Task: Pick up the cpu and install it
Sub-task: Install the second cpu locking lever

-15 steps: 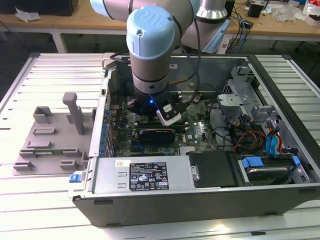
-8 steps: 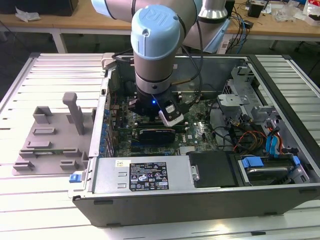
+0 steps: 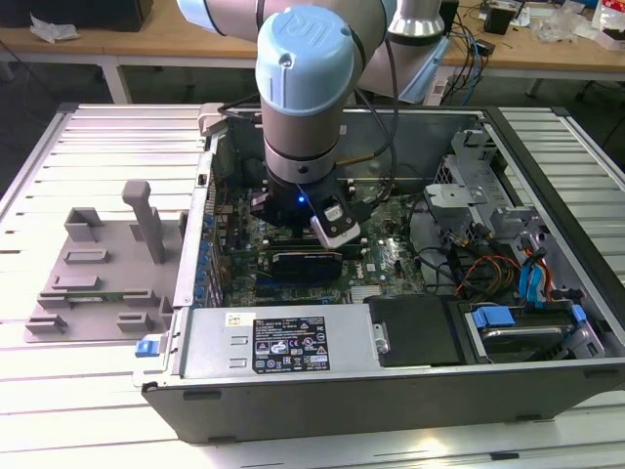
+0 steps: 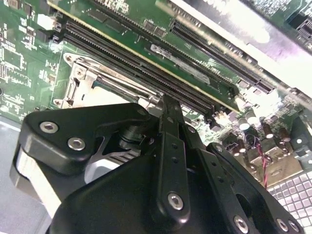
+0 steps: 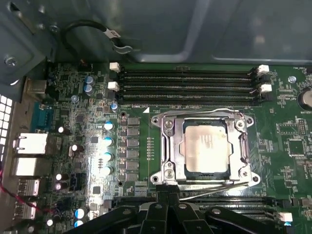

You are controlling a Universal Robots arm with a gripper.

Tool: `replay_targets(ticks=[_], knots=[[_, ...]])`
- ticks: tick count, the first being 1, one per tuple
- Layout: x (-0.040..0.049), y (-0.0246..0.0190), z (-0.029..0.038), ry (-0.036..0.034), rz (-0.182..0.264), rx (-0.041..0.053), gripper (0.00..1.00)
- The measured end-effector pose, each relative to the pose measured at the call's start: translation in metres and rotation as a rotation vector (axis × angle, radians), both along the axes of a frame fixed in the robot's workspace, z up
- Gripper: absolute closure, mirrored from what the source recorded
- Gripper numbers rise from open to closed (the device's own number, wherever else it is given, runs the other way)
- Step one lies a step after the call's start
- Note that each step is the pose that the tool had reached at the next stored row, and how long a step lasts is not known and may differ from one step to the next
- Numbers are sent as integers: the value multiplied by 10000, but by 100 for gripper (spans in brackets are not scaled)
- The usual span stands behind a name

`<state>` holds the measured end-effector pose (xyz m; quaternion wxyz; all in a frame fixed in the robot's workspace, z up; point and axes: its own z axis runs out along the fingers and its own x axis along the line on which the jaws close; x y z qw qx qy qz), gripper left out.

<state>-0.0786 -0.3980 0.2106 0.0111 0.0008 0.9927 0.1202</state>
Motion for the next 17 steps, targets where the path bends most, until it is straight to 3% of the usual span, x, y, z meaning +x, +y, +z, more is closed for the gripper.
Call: replay_targets(ticks=[1,2,3,4,9,17], knots=[[0,-13,0,1,-4,2,89],[1,-16,-1,2,-3,95,89],[1,-17,-5,1,-3,326,89],[0,-16,-12,1,-4,420,89],[0,-21,-86,3,-4,433,89],[0,11,-119,1,-21,513,89]])
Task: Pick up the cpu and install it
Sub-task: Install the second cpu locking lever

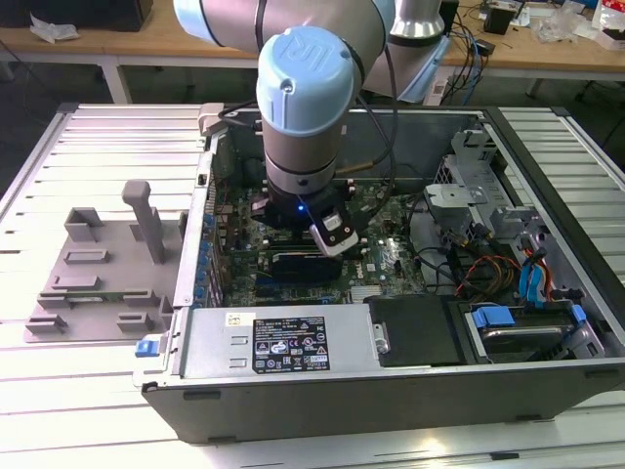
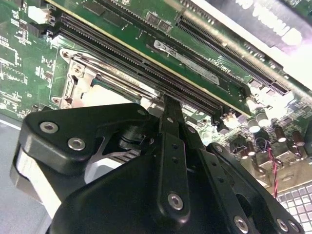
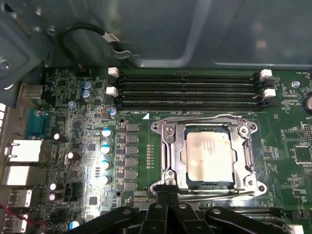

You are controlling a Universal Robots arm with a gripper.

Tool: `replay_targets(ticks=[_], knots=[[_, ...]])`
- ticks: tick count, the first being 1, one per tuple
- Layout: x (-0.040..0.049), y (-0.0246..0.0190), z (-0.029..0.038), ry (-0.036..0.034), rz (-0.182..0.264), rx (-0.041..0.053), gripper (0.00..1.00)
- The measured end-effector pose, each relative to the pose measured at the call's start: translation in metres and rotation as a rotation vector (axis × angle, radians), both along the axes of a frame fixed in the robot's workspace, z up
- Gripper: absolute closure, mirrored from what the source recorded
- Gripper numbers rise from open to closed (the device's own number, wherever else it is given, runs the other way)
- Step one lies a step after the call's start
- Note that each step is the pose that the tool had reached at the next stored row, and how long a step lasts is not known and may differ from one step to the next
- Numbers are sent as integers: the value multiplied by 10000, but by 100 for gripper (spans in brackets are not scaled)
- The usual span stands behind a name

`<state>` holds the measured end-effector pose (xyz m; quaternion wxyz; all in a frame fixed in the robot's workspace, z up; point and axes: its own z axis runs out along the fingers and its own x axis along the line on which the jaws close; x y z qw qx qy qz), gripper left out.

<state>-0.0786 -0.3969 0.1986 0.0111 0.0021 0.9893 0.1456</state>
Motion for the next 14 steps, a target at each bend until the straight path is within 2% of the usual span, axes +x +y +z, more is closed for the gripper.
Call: replay_targets(ticks=[3,10,14], knots=[[-6,13,-3,-3,-10,10,89],[-104,27,-16,-8,-92,54,89],[-125,62,-31,-9,-184,60,89]])
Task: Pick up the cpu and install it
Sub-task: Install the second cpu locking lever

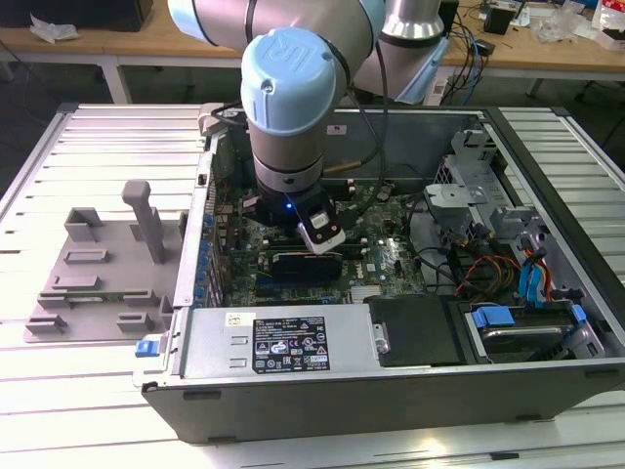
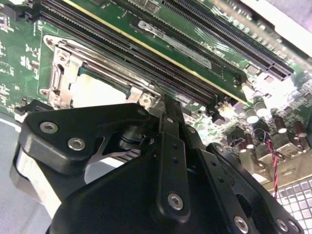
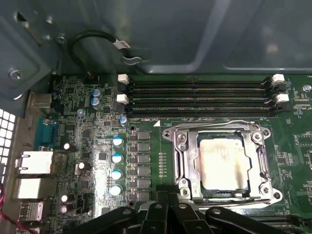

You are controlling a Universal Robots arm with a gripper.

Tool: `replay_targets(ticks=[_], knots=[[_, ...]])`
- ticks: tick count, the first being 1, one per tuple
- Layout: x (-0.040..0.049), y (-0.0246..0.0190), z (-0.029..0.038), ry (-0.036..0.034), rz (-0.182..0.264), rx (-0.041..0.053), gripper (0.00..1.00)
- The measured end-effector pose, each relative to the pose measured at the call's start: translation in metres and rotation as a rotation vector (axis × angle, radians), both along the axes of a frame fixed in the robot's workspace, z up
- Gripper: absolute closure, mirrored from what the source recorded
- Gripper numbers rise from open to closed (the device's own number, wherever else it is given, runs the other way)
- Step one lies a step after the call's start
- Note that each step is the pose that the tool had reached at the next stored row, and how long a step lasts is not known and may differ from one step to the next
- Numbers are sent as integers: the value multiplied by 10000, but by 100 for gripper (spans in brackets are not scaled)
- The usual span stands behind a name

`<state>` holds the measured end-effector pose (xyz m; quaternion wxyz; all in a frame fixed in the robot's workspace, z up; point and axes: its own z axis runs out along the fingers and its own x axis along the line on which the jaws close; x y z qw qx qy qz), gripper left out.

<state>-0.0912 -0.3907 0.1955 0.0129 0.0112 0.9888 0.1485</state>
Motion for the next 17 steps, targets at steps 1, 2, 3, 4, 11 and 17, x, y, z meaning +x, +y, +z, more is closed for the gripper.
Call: replay_targets(ticks=[1,2,3,4,11,17], knots=[[0,2,-5,1,-14,-1,89],[0,3,-14,1,-36,-3,89],[-1,2,-23,5,-63,-18,89],[-1,2,-25,4,-80,-32,89],[2,4,57,0,-96,-241,89],[10,21,211,2,-148,-776,89]])
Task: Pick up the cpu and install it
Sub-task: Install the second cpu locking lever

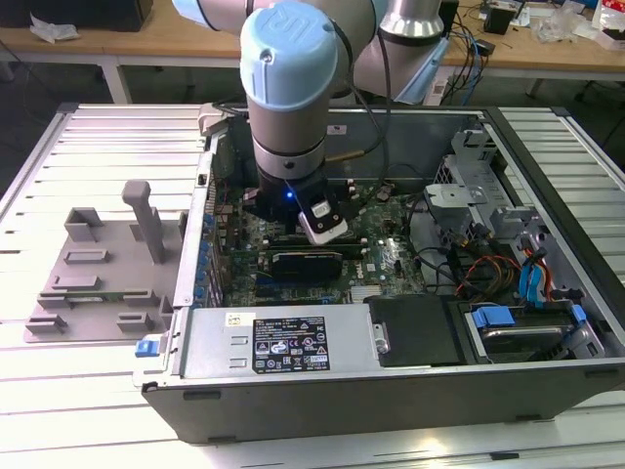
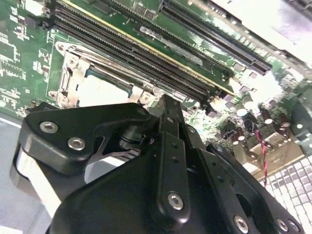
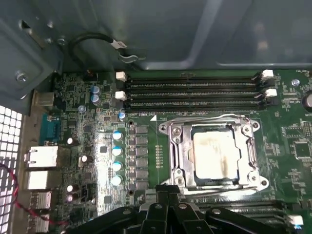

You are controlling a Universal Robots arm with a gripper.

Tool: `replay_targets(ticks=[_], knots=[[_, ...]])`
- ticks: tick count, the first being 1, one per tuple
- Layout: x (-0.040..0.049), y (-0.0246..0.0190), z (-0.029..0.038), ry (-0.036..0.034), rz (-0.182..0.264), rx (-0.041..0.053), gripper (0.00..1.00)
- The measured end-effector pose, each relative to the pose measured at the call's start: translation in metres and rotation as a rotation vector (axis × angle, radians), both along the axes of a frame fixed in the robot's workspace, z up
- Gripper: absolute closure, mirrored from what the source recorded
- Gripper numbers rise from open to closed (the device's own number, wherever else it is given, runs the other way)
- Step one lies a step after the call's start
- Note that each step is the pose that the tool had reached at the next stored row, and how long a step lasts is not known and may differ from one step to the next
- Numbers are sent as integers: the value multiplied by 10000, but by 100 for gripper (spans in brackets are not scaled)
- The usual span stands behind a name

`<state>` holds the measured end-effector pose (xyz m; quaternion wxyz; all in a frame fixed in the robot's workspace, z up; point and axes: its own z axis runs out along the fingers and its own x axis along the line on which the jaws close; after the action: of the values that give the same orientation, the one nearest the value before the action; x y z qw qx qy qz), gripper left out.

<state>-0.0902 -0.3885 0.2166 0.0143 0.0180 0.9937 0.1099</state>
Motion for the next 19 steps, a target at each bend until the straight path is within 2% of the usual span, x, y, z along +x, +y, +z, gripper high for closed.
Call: replay_targets(ticks=[1,2,4,10,14,16,19], knots=[[1,16,8,0,-10,-237,89],[1,73,8,1,-16,-370,89],[1,171,7,-1,-23,-388,89],[0,184,7,0,-23,-388,89],[3,185,143,-1,-22,-397,89],[4,186,259,0,-23,-411,89],[6,186,303,-2,-23,-420,89]])
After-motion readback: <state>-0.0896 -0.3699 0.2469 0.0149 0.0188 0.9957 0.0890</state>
